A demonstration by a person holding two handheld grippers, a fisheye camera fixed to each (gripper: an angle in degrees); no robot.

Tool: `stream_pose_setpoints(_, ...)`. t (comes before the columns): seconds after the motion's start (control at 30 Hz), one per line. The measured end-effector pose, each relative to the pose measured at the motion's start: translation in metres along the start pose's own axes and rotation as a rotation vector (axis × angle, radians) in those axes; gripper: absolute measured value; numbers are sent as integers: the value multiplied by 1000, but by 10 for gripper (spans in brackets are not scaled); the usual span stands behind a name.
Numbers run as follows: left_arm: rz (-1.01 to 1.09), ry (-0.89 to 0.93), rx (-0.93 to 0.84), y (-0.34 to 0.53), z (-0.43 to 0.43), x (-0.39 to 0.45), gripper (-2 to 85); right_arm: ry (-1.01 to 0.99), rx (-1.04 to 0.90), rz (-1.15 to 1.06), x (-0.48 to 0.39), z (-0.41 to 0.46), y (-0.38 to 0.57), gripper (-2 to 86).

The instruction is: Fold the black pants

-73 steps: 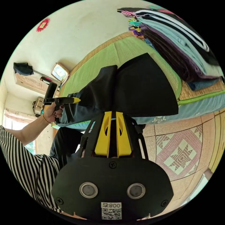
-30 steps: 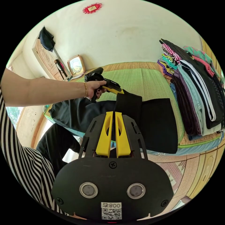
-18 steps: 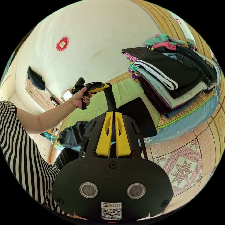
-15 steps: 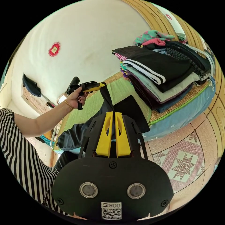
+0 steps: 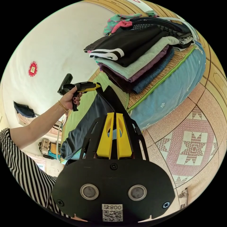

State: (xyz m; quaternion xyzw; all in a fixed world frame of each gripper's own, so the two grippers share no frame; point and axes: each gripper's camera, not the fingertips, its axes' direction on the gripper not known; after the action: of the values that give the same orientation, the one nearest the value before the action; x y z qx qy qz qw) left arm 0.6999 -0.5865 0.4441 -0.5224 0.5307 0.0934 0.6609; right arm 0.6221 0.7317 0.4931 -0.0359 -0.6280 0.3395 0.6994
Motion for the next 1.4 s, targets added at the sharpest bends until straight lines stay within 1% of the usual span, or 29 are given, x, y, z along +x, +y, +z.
stream_pose_setpoints(0.13, -7, -37, -40, -12, 15, 2, 20, 37, -42, 34, 12, 18, -10, 13)
stream_pose_setpoints(0.33, 3, -41, -60, -19, 23, 0, 27, 56, -68, 71, 18, 34, -25, 12)
stream_pose_setpoints(0.5, 21, -39, -52, -16, 19, -5, 32, 87, -73, 114, 20, 45, -35, 4)
stream_pose_setpoints(0.67, 38, -23, -23, -6, 11, -11, 51, 145, -50, 83, 1, 50, -42, 1)
stream_pose_setpoints(0.77, 49, 2, -5, 4, 4, -18, 58, 189, -20, 38, -22, 54, -49, 0)
stream_pose_setpoints(0.87, 47, 32, 14, 14, -4, -26, 62, 203, -5, -58, -55, 66, -60, 0)
stream_pose_setpoints(1.03, 13, 97, 54, 34, -19, -47, 60, 162, -75, -256, -112, 122, -95, 0)
stream_pose_setpoints(1.17, 0, 76, 66, 55, -30, -62, 52, 186, -79, -336, -142, 163, -129, 0)
stream_pose_setpoints(1.3, -4, 86, 80, 99, -45, -85, 46, 202, -101, -392, -172, 215, -165, 0)
stream_pose_setpoints(1.37, -4, 80, 98, 125, -53, -96, 41, 234, -119, -412, -182, 240, -177, 0)
stream_pose_setpoints(1.4, -4, 71, 114, 145, -59, -103, 38, 282, -126, -430, -189, 257, -182, 0)
